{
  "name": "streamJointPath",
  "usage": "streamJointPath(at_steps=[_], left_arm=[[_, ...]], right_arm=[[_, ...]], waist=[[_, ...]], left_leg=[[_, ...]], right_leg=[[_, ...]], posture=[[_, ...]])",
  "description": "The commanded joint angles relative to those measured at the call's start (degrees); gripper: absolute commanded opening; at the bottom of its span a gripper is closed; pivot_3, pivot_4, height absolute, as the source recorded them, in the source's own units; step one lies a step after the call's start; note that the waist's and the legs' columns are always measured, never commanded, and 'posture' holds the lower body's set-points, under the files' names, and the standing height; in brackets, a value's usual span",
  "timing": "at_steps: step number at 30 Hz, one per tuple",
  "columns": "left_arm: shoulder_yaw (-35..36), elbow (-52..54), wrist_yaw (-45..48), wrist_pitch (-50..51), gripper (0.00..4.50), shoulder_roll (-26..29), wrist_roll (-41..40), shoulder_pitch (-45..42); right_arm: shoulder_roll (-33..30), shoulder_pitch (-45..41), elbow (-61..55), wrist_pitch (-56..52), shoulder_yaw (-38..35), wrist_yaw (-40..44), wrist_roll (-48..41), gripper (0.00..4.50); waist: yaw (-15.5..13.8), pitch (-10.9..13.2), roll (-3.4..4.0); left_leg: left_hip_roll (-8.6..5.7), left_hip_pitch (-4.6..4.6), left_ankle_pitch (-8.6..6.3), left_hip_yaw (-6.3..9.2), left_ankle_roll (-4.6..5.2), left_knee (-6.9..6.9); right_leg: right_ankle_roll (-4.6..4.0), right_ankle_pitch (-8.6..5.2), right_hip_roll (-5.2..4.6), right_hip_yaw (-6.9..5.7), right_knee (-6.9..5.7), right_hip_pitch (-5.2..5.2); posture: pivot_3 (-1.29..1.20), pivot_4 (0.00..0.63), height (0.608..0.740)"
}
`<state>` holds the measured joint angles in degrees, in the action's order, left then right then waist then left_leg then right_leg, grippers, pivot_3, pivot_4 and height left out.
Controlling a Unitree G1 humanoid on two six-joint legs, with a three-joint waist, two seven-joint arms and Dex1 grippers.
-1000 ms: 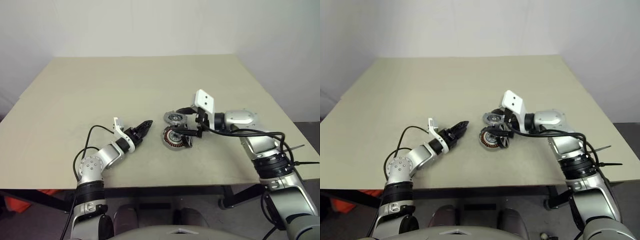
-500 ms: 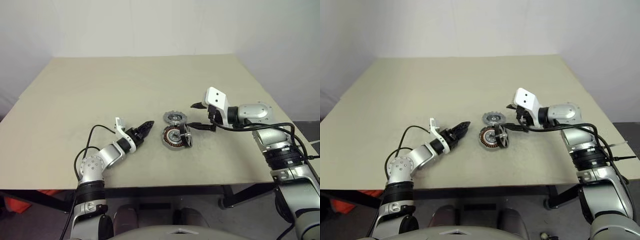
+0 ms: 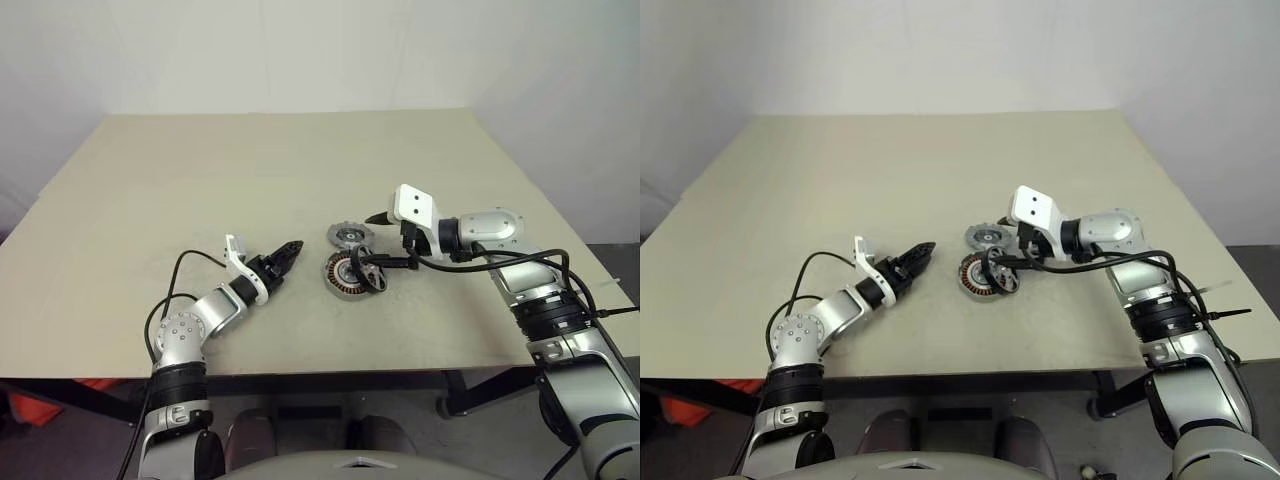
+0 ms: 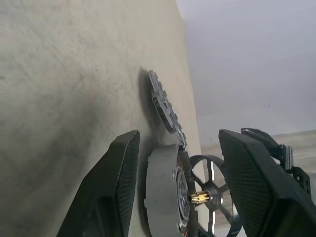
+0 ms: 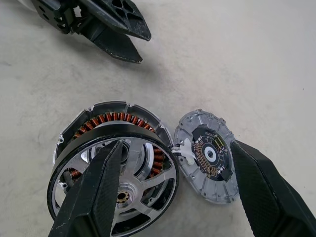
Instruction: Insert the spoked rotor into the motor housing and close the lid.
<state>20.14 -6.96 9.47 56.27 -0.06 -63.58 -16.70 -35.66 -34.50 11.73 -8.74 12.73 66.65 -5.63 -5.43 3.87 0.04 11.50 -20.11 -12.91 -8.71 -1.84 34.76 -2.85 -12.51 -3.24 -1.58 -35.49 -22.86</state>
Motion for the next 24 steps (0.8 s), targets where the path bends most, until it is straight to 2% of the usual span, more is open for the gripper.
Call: streamJointPath(at_steps=[1, 11, 19, 24], left_arm=[[0.0, 1.9, 0.1, -0.6, 2.71, 0.3, -0.1, -0.1], [-0.1, 2.8, -0.2, -0.8, 2.71, 0.5, 0.5, 0.4], [-0.1, 2.9, -0.3, -0.9, 2.71, 0.5, 0.6, 0.6], [-0.2, 2.6, -0.1, -1.0, 2.73, 0.5, 0.9, 0.6]], right_arm=[[1.4, 0.4, -1.6, 0.7, 0.9, 0.0, 0.0, 3.90], [4.5, 0.1, -1.3, 0.6, 2.8, -1.3, 0.7, 3.90], [4.3, -0.3, -0.1, 0.7, 2.3, -0.6, 1.1, 3.90], [3.7, -0.2, -0.2, 0.9, 2.1, -0.5, 1.2, 2.31]], waist=[[0.0, 0.0, 0.00], [0.0, 0.0, 0.00], [0.0, 0.0, 0.00], [0.0, 0.0, 0.00]], left_leg=[[0.00, 0.00, 0.00, 0.00, 0.00, 0.00], [0.00, 0.00, 0.00, 0.00, -0.04, 0.00], [0.00, 0.01, -0.02, 0.00, -0.07, 0.00], [0.00, 0.01, -0.02, 0.00, -0.07, 0.00]], right_leg=[[0.00, 0.00, 0.00, 0.00, -0.01, 0.00], [0.00, 0.00, 0.00, 0.00, -0.05, 0.00], [0.00, 0.00, 0.00, 0.00, -0.06, 0.01], [0.00, 0.00, 0.00, 0.01, -0.09, 0.02]], posture=[[0.00, 0.000, 0.740], [0.00, 0.000, 0.740], [0.00, 0.000, 0.740], [0.00, 0.000, 0.740]])
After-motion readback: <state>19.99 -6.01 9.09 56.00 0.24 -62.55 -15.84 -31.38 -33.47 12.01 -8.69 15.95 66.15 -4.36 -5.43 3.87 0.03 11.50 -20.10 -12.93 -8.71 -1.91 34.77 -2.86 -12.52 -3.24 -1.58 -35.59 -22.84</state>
